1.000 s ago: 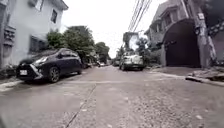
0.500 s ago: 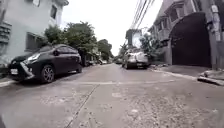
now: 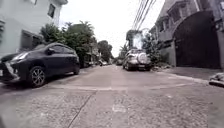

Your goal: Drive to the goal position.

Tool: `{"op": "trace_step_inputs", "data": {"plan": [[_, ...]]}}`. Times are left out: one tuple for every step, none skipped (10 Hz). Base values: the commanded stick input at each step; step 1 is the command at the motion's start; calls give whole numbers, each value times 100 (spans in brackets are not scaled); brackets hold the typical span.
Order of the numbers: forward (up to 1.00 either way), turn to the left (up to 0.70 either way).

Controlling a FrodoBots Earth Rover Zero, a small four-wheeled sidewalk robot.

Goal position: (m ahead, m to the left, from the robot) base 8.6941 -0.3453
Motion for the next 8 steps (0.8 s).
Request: {"op": "trace_step_inputs", "data": {"plan": [[100, 11], [100, 0], [100, 0], [100, 0], [100, 0], [100, 0], [100, 0], [100, 0]]}}
